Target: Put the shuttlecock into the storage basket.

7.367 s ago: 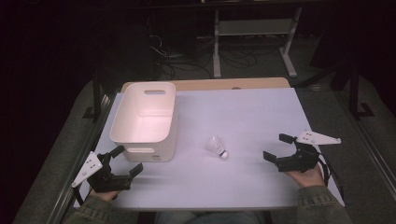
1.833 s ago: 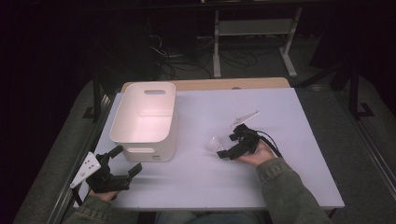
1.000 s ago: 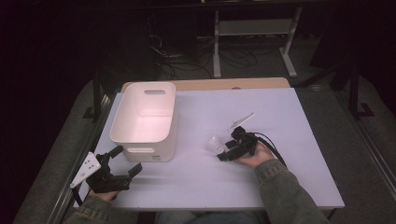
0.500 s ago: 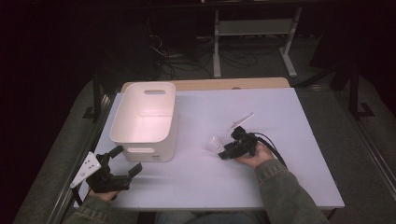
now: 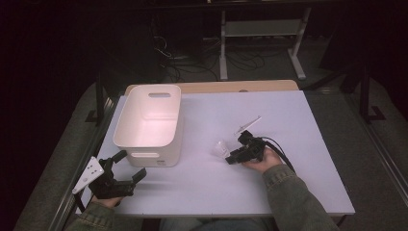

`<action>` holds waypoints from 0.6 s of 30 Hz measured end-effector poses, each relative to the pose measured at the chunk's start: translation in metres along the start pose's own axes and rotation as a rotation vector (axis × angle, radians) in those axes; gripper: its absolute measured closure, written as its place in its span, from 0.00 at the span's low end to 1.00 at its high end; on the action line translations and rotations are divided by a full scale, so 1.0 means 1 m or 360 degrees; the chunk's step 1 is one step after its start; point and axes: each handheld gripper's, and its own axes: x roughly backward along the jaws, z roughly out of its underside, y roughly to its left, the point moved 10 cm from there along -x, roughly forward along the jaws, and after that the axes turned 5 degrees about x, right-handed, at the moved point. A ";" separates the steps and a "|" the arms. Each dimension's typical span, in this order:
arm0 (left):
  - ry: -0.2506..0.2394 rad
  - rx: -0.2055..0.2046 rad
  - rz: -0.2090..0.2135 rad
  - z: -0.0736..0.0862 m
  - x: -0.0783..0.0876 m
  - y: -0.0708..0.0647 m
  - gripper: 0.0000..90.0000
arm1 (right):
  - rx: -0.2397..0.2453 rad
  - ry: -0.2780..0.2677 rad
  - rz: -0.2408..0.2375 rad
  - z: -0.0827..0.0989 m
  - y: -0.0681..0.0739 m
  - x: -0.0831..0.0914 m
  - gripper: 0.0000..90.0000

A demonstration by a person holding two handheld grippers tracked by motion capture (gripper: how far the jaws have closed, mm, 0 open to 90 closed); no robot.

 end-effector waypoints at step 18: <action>0.0003 -0.0005 -0.0002 0.000 0.000 0.000 0.00 | 0.0019 -0.0099 0.0008 -0.009 0.003 0.016 0.71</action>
